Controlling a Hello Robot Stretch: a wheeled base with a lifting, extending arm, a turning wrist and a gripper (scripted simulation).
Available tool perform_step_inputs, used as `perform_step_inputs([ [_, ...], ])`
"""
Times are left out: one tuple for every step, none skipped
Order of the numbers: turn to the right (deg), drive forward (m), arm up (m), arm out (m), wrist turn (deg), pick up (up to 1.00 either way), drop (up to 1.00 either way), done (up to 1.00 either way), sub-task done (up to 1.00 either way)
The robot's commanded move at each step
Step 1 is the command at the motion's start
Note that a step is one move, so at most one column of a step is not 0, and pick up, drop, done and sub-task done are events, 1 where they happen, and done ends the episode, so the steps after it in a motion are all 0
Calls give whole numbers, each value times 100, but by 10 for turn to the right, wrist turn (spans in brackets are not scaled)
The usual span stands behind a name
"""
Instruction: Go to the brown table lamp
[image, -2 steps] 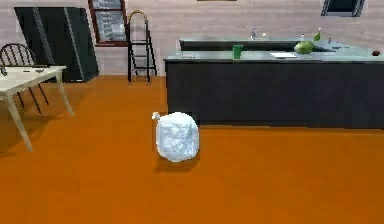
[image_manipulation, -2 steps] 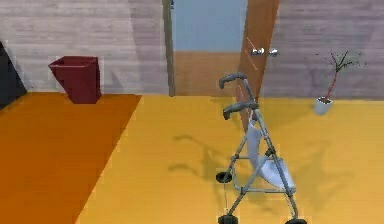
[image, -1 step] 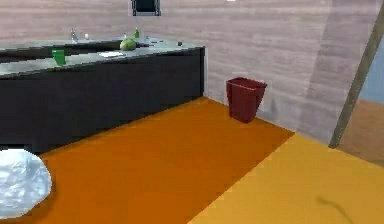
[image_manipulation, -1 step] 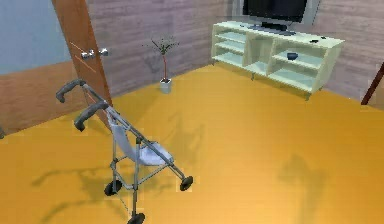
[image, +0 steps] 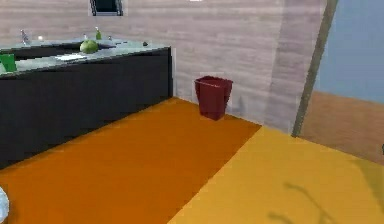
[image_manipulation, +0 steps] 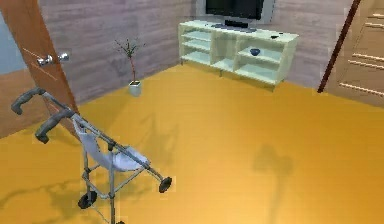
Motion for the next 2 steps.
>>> perform_step_inputs([
  [0,55,0,0,0,0,0,0,0],
  [450,0,0,0,0,0,0,0,0],
])
